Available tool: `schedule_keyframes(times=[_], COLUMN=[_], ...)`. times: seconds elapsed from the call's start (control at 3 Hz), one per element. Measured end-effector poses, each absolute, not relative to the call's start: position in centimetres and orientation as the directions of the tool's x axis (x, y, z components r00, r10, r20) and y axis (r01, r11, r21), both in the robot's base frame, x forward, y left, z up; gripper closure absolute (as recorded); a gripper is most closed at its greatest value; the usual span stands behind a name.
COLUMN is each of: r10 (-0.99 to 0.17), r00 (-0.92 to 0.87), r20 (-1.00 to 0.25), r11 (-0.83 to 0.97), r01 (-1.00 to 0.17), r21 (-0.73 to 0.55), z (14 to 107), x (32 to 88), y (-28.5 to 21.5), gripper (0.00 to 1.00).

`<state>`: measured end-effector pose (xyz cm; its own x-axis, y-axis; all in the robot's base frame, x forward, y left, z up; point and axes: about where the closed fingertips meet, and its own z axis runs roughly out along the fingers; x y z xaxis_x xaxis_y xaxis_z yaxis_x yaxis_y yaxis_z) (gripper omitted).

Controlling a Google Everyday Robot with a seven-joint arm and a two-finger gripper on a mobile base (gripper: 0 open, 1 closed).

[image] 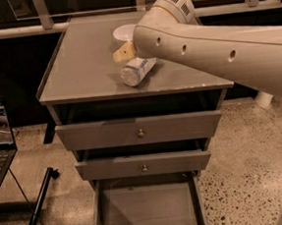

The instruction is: Place blue plastic bottle into bottom drawer

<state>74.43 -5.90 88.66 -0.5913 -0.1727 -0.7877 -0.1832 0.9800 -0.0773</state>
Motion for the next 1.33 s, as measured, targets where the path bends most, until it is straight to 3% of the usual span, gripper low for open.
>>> schedule_keyframes(times=[0.33,1.33], r10=[-0.098,-0.107], r00=[-0.597,-0.659], r20=[-0.796,-0.745], r11=[0.991,0.987], r01=[-0.132,-0.163], r21=[-0.022,0.002], z=[88.9,86.4], x=[74.5,75.2], y=[-6.2,-6.3], gripper=[0.00,0.00])
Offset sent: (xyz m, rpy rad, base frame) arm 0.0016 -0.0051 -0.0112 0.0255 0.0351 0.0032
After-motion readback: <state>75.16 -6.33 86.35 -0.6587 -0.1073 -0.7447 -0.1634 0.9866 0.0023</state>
